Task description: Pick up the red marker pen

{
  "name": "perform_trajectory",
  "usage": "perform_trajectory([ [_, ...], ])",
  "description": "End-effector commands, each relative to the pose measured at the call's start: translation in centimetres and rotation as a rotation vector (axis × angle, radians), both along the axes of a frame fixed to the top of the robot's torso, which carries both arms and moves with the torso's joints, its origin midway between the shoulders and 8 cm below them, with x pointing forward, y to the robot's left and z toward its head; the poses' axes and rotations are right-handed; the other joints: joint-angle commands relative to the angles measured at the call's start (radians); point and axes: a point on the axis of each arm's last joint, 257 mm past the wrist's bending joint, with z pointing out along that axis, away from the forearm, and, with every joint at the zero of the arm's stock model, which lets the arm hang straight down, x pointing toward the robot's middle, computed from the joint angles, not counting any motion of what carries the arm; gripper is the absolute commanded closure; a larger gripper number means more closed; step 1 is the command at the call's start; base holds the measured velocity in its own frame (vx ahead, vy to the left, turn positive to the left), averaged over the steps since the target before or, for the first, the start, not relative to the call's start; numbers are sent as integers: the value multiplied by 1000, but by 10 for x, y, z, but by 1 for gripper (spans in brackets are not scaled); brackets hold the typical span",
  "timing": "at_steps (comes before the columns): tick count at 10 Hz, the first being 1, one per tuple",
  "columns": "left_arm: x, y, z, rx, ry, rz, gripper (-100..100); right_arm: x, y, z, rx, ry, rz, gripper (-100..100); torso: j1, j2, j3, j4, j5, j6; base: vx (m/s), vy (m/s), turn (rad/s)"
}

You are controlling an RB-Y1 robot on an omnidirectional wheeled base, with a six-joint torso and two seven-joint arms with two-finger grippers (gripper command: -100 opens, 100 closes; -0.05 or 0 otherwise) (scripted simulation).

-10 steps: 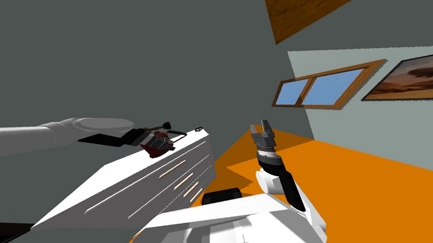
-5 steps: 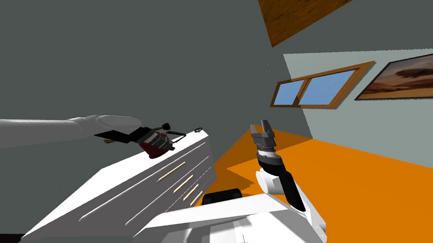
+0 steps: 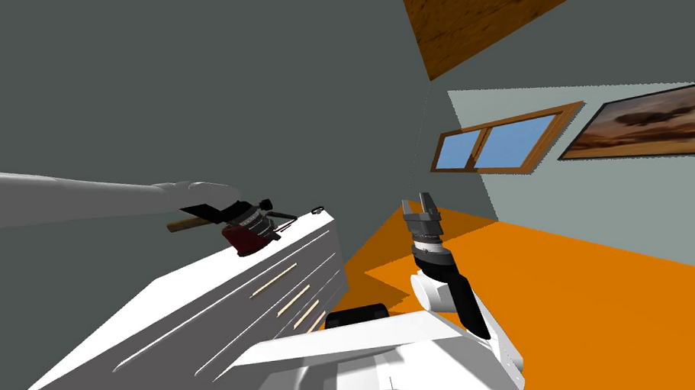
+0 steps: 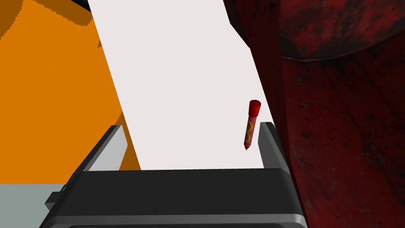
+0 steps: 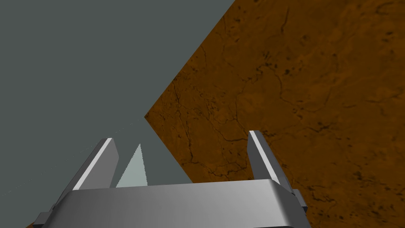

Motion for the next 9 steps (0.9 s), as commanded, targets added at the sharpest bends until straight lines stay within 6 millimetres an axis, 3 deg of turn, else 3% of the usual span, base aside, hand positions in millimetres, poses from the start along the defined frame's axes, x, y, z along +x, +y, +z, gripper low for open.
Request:
perform_trajectory([
  [1,5,3,-3,41,10,-3,-100,0,0,0,0,0,0,0,0,0,0,0,0,0,25,21,-35],
  [4,8,4,-5,60,16,-7,-100,0,0,0,0,0,0,0,2,-2,-1,-1,1,0,16,11,-14],
  [5,8,4,-5,61,16,-7,0,0,0,0,0,0,0,0,2,-1,-1,-1,1,0,0,0,0],
  [6,15,10,-1,76,-13,-7,-100,0,0,0,0,0,0,0,2,-1,-1,0,1,-1,-62,-76,-2],
  [8,15,11,-1,76,-12,-7,-100,0,0,0,0,0,0,0,-4,5,3,1,0,0,-85,-72,10],
  [9,16,11,-1,77,-15,-7,100,0,0,0,0,0,0,0,-1,3,2,1,0,-1,-8,-8,0],
])
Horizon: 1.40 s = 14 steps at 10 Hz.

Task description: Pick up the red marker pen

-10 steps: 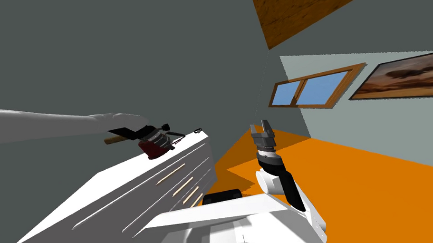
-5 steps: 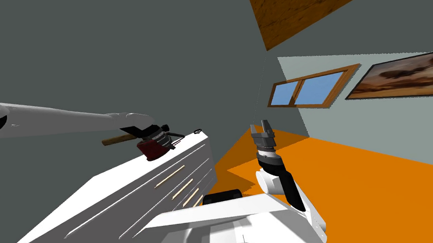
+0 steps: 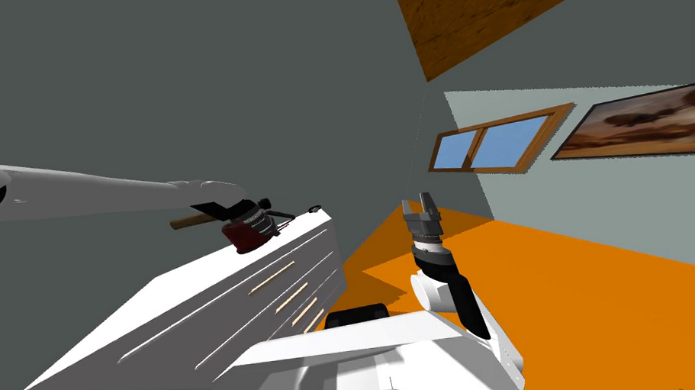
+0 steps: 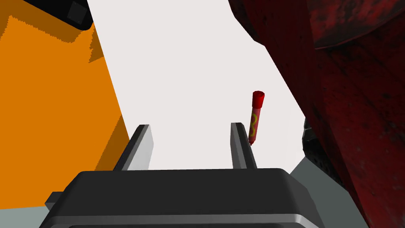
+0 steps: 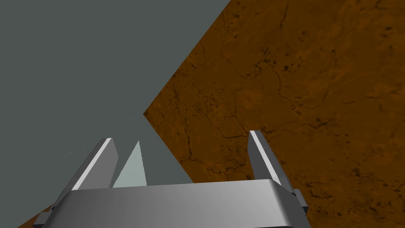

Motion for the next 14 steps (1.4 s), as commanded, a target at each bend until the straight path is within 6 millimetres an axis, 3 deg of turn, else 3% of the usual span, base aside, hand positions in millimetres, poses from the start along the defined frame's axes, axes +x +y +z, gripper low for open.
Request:
perform_trajectory([
  [1,0,0,0,0,0,0,100,0,0,0,0,0,0,0,0,0,0,0,0,0,0,0,0],
  [4,0,0,0,0,0,0,100,0,0,0,0,0,0,0,1,-2,-1,-1,0,0,0,0,0],
  [5,0,0,0,0,0,0,0,0,0,0,0,0,0,0,2,-2,-1,-1,0,0,0,0,0],
  [6,17,-4,21,6,-53,-23,-100,0,0,0,0,0,0,0,2,-2,-1,-1,1,0,73,19,24],
  [8,40,-19,60,8,-132,-75,-100,0,0,0,0,0,0,0,2,-8,-5,-2,1,0,99,14,34],
  [14,70,-54,134,7,-264,-184,-100,0,0,0,0,0,0,0,-2,-2,-1,-1,-1,0,15,-38,25],
])
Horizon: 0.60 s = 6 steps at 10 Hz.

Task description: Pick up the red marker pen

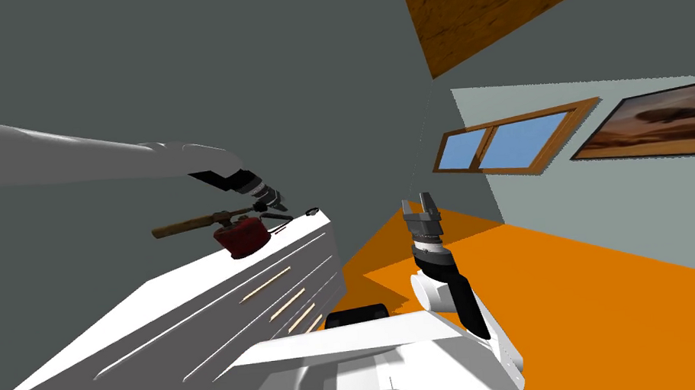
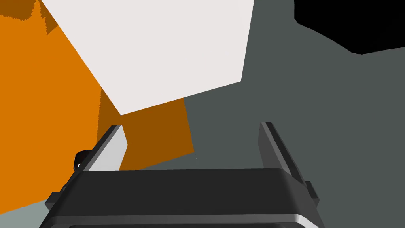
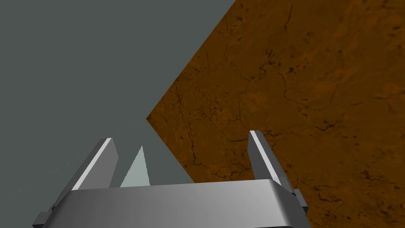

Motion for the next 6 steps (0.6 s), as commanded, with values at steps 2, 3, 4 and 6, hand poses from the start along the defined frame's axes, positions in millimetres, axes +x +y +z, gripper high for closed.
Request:
perform_trajectory([
  [2,7,-20,31,1,-54,-58,-100,0,0,0,0,0,0,0,0,0,0,0,0,0,-3,-37,23],
  [3,8,-25,38,-1,-65,-74,-100,0,0,0,0,0,0,0,0,0,0,0,0,0,-5,-27,7],
  [4,-5,-10,10,-21,-5,-30,-100,0,0,0,0,0,0,0,0,1,0,0,0,0,-26,41,-137],
  [6,-18,5,-18,-35,59,19,-100,0,0,0,0,0,0,0,9,2,1,0,3,0,-29,93,-82],
])
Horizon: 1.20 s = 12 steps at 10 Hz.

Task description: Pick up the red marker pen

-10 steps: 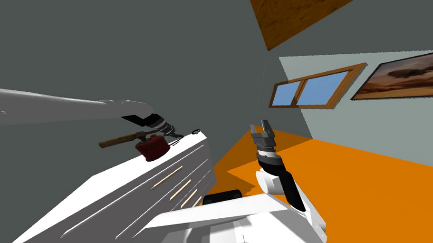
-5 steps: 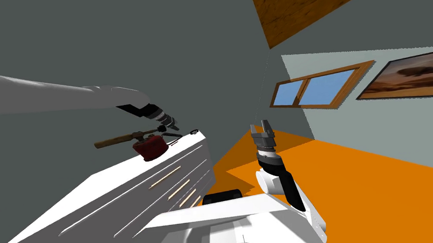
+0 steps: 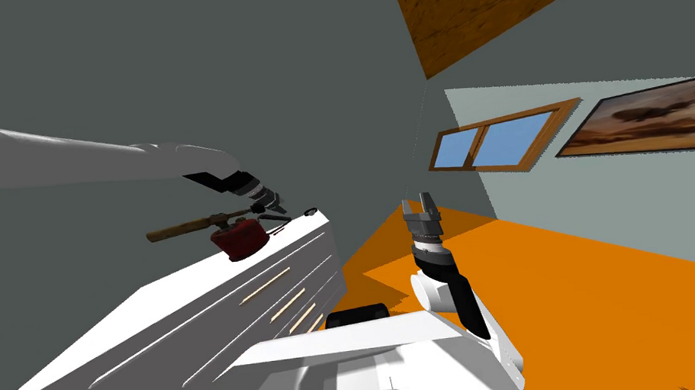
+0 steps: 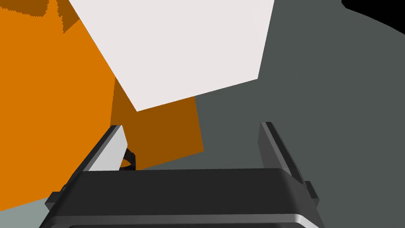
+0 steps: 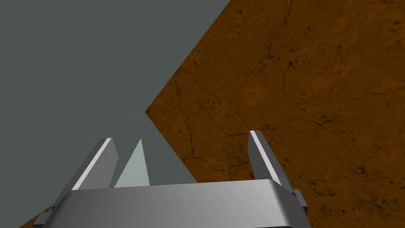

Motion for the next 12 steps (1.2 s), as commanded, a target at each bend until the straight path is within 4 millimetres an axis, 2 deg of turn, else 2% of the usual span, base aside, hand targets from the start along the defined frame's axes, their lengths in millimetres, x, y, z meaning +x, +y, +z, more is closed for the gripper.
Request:
perform_trajectory([
  [1,-9,12,-22,-10,51,39,-100,0,0,0,0,0,0,0,0,0,0,0,0,0,-22,72,-64],
  [2,-15,17,-32,-14,75,58,-100,0,0,0,0,0,0,0,-1,0,0,0,0,0,-22,53,-62],
  [3,-15,17,-32,-14,75,58,-100,0,0,0,0,0,0,0,-2,-1,0,0,-1,0,-14,32,-14],
  [9,-60,48,-98,-39,242,184,-100,0,0,0,0,0,0,0,-2,0,0,0,-1,0,-17,45,-53],
  [10,-57,46,-90,-37,225,169,-100,0,0,0,0,0,0,0,-3,-1,-1,0,-1,0,-4,24,-11],
  [11,-58,47,-91,-37,228,173,0,0,0,0,0,0,0,0,-5,-2,-1,0,-1,0,-1,5,1],
  [12,-58,65,-89,-36,216,197,-100,0,0,0,0,0,0,0,-6,-2,-1,0,-2,0,-42,-37,-187],
])
